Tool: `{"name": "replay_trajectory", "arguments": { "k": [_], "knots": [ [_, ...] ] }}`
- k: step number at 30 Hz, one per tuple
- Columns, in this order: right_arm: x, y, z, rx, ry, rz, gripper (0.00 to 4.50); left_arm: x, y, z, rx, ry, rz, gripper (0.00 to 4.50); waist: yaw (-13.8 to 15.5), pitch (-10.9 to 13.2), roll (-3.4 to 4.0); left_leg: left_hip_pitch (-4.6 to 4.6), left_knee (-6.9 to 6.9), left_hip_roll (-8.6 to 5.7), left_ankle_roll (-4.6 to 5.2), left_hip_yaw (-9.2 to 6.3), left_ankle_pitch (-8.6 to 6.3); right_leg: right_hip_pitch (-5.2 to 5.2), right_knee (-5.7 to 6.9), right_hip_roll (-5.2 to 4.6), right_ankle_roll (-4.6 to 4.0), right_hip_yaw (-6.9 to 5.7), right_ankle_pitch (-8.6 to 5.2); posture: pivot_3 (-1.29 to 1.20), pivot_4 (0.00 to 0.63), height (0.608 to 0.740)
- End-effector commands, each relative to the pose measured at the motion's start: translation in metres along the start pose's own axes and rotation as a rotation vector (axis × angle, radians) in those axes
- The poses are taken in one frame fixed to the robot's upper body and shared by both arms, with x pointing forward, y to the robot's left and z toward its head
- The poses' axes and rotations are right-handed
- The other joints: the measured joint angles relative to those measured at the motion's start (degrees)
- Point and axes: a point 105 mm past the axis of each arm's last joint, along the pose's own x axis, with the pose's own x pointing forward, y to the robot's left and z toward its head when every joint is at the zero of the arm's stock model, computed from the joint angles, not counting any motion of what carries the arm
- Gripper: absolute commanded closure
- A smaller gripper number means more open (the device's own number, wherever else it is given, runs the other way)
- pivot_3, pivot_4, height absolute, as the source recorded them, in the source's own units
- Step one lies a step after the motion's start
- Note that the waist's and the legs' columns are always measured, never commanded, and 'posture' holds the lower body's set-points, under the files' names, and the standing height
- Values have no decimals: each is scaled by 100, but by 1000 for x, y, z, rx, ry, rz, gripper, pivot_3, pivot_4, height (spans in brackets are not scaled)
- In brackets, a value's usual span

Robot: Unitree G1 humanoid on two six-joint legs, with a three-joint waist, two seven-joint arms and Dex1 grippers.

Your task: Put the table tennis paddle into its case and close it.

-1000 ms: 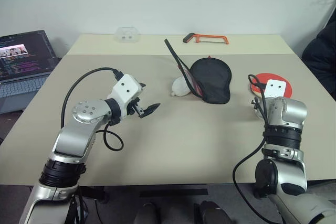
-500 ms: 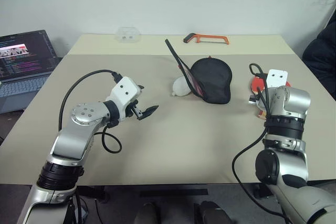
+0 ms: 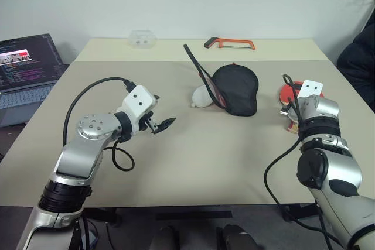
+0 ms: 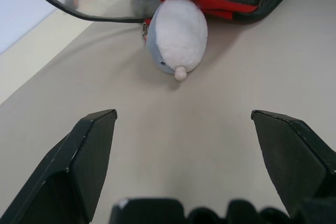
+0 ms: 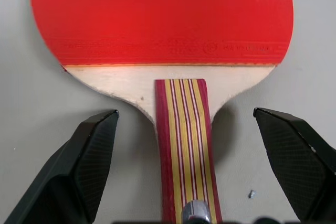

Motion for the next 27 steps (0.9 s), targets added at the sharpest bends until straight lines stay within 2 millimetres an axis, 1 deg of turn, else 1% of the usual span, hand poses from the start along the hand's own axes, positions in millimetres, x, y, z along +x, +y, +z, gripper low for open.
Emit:
{"name": "replay_trajectory", "arguments": {
  "k": [1,3,6,10,12,15,20,24,27],
  "knots": [
    [0,1,5,25,-11,7,219,-8,7,11,38,-27,37,0,-3,0,0,2,0,0,1,0,0,1,0,0,0,0,0,0,150,740],
    [2,1,4,28,-11,4,602,-8,7,12,39,-26,37,0,-4,0,0,3,0,0,2,0,2,2,1,0,0,1,1,0,150,740],
    [3,0,4,30,-21,0,1527,-8,8,13,41,-26,39,0,-2,-1,-1,3,0,0,3,-1,2,3,1,0,0,-1,1,0,150,740],
    [5,-1,4,35,-23,-7,2965,-7,9,13,44,-24,39,0,15,-1,-2,2,1,-1,3,-2,3,4,0,-1,0,-2,1,0,150,740],
    [5,-1,5,34,-26,-8,3385,-7,9,13,45,-24,40,0,21,-2,-3,2,1,-2,3,-4,3,5,0,-1,0,-4,1,0,150,740],
    [3,-1,11,34,-48,-5,3389,-6,11,14,46,-26,42,0,21,-3,-4,2,2,-2,3,-4,3,6,0,-2,0,-4,1,0,150,740],
    [-11,4,37,43,-124,23,3389,-7,11,14,45,-25,47,0,18,-2,-4,1,2,-2,3,-2,3,4,1,-2,0,-3,1,0,150,740],
    [-31,21,59,41,-193,83,3389,-7,11,13,42,-24,49,0,14,0,-1,-2,-2,-1,3,0,3,-3,1,-2,0,-1,1,0,150,740],
    [-43,34,67,40,-217,135,3389,-7,10,13,40,-24,47,0,-15,1,1,-2,-5,0,3,3,3,-7,1,-1,-1,2,1,0,150,740]
  ]
}}
